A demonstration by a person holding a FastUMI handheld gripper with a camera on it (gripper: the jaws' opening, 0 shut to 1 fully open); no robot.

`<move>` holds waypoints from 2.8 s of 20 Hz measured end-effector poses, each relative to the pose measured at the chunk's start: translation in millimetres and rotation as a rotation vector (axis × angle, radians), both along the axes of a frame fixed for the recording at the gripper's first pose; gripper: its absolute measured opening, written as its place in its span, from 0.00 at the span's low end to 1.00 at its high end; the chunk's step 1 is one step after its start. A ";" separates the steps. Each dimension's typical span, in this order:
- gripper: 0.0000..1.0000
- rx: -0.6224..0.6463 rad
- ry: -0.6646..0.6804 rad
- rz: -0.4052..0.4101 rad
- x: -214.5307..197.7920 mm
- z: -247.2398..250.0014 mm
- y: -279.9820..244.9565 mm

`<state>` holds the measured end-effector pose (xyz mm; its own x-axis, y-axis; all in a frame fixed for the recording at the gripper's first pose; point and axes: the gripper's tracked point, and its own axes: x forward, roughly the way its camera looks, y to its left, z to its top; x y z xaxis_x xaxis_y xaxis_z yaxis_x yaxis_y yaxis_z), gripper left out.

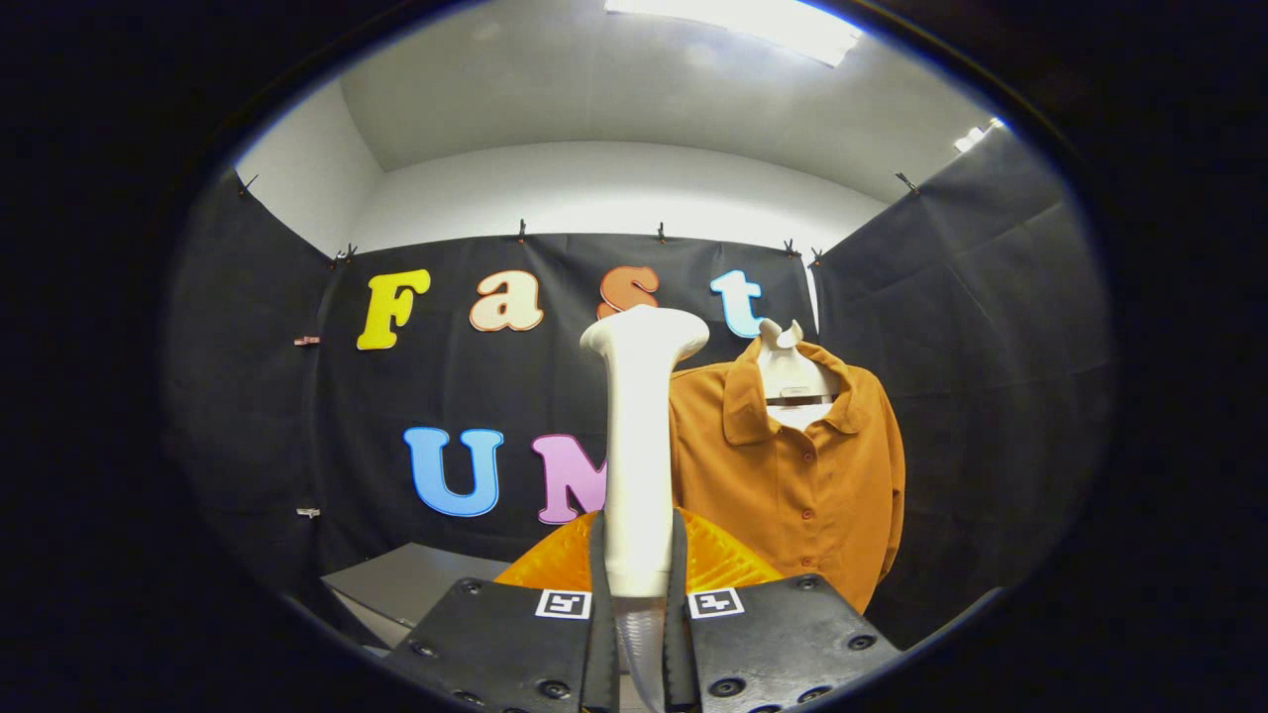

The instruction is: Iron the clothes twice with a garment steamer, once on the left side and once on the right side.

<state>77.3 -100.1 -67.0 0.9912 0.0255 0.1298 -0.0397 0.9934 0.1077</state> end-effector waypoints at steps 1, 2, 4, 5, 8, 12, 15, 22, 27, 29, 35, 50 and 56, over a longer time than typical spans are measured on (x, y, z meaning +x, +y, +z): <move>0.21 0.005 0.004 -0.013 4.6 -1.7 -9.5; 0.21 0.011 0.004 -0.026 9.0 -3.9 -18.5; 0.21 0.008 0.013 -0.044 19.3 -11.4 -34.1; 0.21 0.004 0.019 -0.049 24.8 -15.2 -40.1; 0.21 -0.004 0.041 -0.054 41.2 -29.9 -53.0; 0.21 -0.007 0.083 -0.047 59.5 -55.0 -59.6; 0.21 -0.007 0.124 -0.041 70.6 -76.0 -60.8; 0.21 -0.041 0.191 -0.034 75.5 -117.2 -57.7; 0.21 -0.045 0.233 -0.037 64.6 -141.6 -56.1; 0.21 -0.043 0.256 -0.040 60.3 -152.2 -57.2; 0.21 -0.040 0.350 -0.047 43.5 -193.2 -59.7; 0.21 -0.023 0.633 -0.057 -1.5 -314.2 -69.0; 0.21 0.001 0.668 -0.039 -28.7 -332.5 -70.5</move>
